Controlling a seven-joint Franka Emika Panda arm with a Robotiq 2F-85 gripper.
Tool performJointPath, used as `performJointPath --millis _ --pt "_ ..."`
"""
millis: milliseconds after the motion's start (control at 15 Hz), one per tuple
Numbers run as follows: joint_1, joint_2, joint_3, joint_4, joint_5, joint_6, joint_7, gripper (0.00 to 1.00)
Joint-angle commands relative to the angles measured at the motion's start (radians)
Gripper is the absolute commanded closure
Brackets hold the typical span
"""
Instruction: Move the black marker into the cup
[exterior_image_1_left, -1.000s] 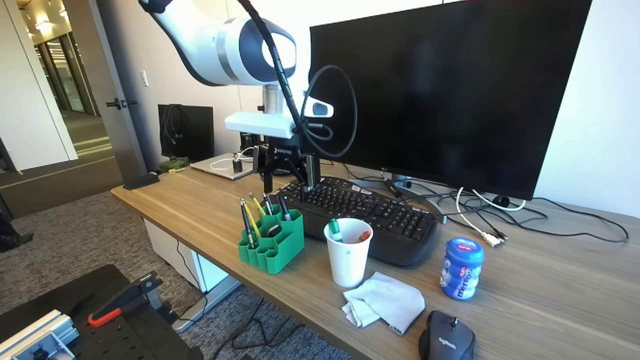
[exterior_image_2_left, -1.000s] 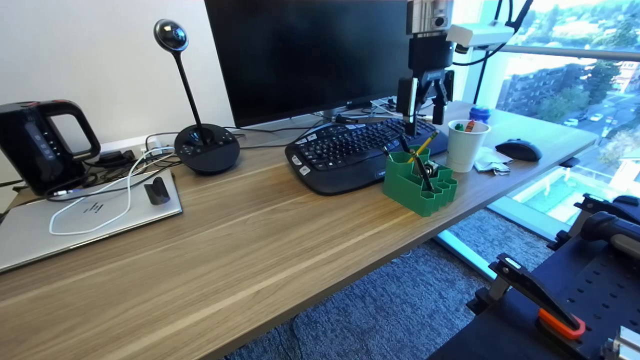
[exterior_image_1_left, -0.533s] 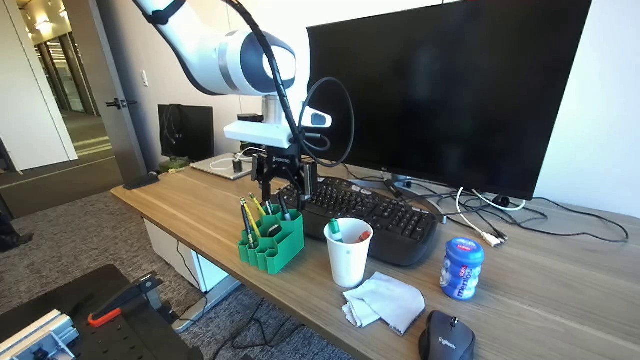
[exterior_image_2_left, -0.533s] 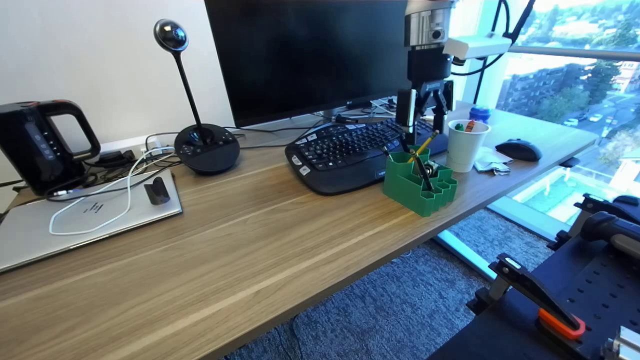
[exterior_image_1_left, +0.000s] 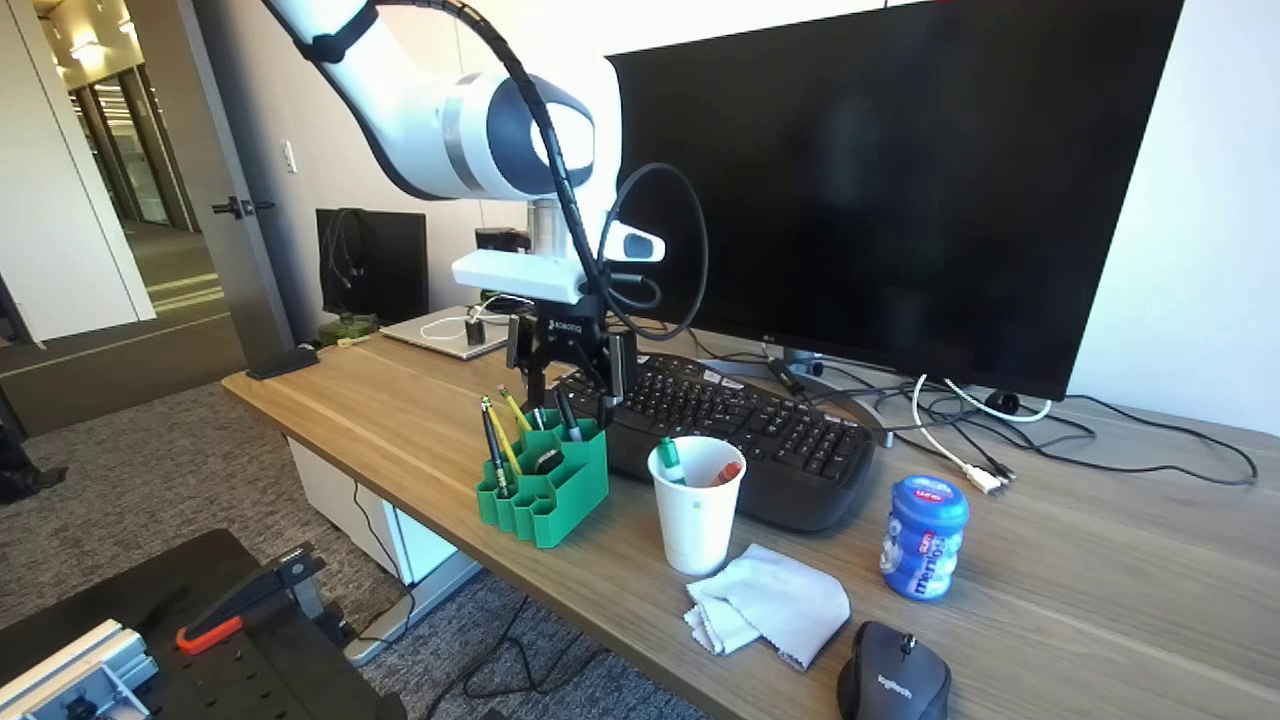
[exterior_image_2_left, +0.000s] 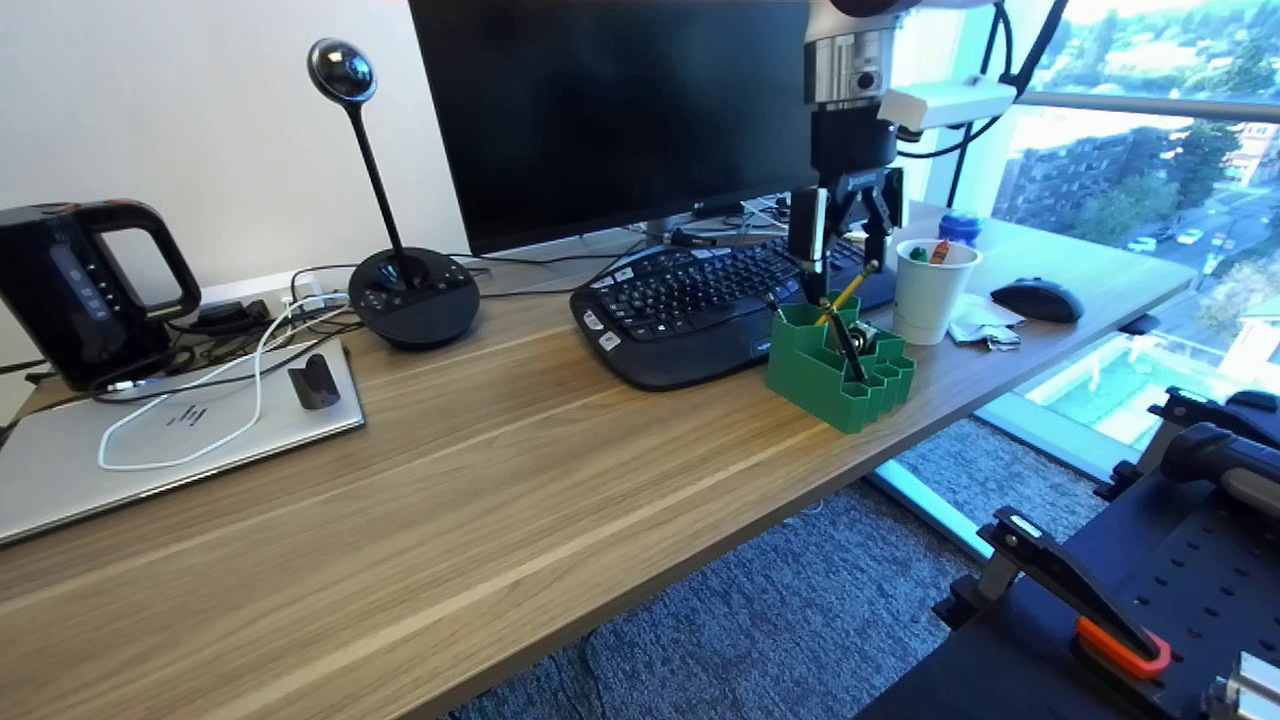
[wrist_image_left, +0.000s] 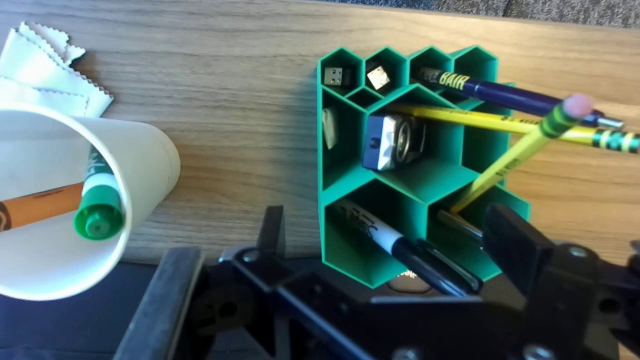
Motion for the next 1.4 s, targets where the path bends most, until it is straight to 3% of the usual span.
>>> performJointPath --millis 0,1333 --pt "0.017 0.018 -0.01 0.026 -0.012 0.008 0.017 0.0" --pt "0.046 0.027 -0.034 0.052 -0.05 0.072 0.071 0.0"
